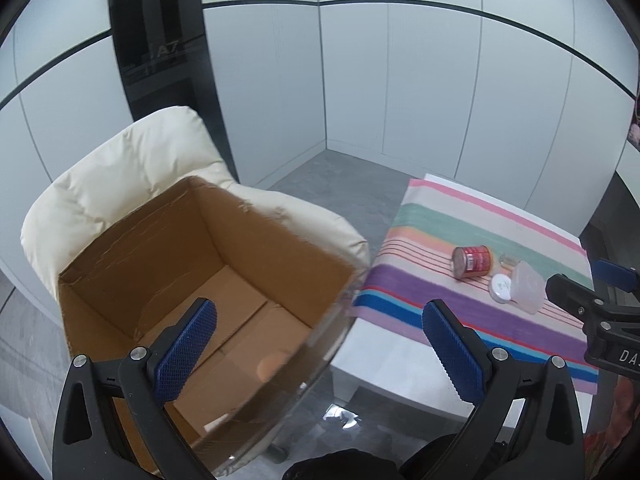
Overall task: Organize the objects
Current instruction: 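Withdraw both tools from the cardboard box back over the table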
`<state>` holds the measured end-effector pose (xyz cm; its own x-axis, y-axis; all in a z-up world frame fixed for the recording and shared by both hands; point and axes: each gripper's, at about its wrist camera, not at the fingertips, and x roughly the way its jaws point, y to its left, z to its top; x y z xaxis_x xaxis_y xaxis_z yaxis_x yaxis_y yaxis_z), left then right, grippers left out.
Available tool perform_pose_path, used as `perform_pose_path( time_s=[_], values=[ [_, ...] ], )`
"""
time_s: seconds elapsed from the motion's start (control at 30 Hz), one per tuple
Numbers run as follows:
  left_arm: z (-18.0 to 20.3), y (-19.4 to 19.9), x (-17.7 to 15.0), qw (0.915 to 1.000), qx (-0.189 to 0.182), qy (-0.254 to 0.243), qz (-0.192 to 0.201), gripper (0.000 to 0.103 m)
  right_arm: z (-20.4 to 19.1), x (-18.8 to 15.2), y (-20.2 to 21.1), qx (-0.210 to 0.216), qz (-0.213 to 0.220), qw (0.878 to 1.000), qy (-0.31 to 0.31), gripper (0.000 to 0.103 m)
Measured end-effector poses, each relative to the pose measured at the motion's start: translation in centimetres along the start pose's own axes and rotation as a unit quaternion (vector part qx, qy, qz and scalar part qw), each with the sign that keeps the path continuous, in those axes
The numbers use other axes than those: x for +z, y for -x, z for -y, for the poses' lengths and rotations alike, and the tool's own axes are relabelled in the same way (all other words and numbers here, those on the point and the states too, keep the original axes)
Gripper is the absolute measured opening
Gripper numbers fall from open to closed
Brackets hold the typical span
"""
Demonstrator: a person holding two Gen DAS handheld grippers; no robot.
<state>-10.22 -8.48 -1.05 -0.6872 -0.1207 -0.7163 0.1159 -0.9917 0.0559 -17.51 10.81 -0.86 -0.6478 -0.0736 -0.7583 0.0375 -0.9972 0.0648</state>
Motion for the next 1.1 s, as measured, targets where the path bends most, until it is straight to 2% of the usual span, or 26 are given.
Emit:
perform_pose_path(
  time_s=[0.53,0.73,1.1],
  values=[
    [7.8,-0.4,0.6,0.9980,-0.043,-0.046,0.002,0.103,7.7,-2.1,2.0,-0.045,0.002,0.998,-0.052,0.100],
    [10.6,-0.4,0.7,0.9958,-0.069,-0.059,-0.003,0.103,10.5,-3.1,2.9,-0.062,0.001,0.995,-0.073,0.100],
    [16.3,-0.5,0.7,0.9902,-0.092,-0.104,-0.009,0.103,16.1,-5.2,4.9,-0.098,-0.002,0.989,-0.113,0.100]
  ],
)
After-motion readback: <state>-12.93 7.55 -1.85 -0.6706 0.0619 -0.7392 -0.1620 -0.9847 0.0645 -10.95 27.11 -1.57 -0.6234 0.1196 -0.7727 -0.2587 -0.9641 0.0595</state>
